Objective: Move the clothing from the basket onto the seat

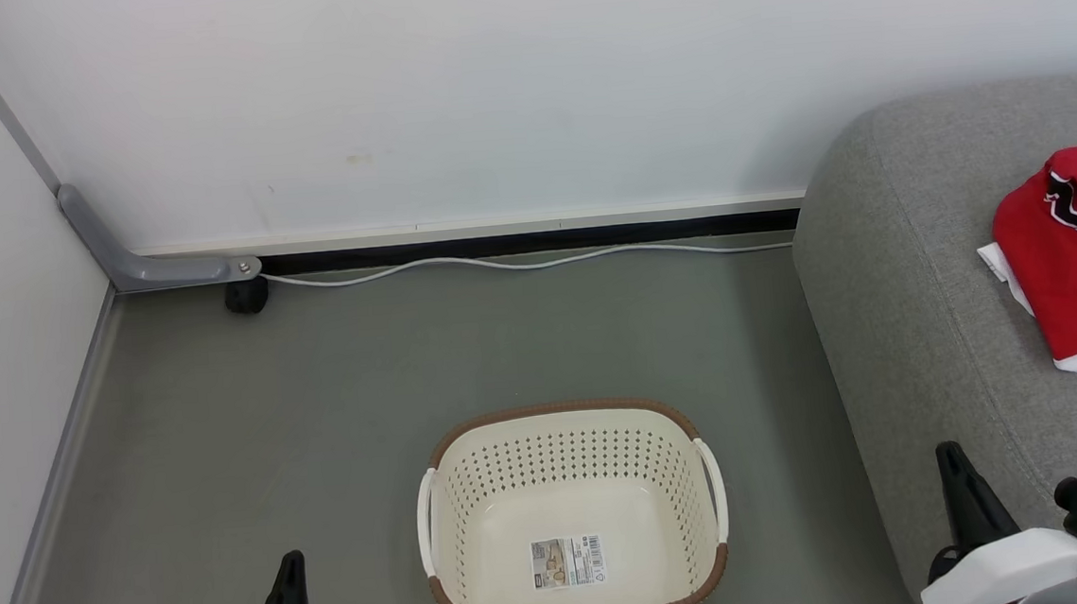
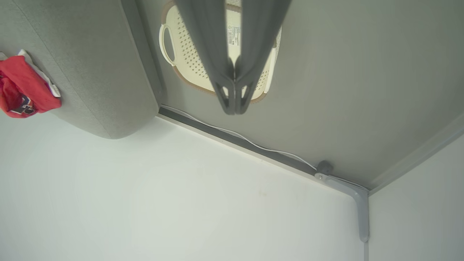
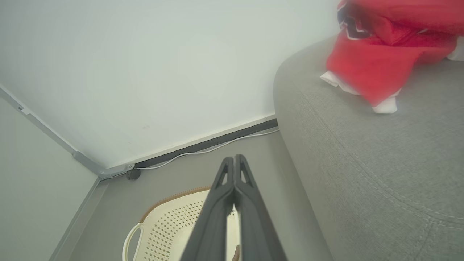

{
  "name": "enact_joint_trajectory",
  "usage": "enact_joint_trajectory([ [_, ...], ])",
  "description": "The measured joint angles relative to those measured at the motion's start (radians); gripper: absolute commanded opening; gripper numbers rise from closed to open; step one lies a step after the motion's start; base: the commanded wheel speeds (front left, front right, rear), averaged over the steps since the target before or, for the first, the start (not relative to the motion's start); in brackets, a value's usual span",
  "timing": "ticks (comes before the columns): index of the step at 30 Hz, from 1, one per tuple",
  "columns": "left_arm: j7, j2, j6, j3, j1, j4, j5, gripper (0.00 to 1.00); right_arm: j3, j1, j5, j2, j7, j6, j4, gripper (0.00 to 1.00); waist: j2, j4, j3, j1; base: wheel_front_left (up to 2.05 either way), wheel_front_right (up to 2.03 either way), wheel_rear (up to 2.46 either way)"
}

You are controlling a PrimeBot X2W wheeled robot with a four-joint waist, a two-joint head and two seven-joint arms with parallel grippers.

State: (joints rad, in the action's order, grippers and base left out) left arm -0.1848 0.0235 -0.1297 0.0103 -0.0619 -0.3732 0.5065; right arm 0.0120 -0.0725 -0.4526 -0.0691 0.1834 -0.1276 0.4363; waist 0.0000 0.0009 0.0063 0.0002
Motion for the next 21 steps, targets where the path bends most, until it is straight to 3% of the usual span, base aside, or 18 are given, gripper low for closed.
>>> enact_joint_trajectory([
  [21,0.062,0.001,0.000,-0.020,0.017,0.018,0.227,0.00,-0.031,0.000,-0.238,0.006,-0.062,0.000,-0.033,0.00,0.0000,0.000,-0.001,0.0000,0.00,0.00,0.00],
])
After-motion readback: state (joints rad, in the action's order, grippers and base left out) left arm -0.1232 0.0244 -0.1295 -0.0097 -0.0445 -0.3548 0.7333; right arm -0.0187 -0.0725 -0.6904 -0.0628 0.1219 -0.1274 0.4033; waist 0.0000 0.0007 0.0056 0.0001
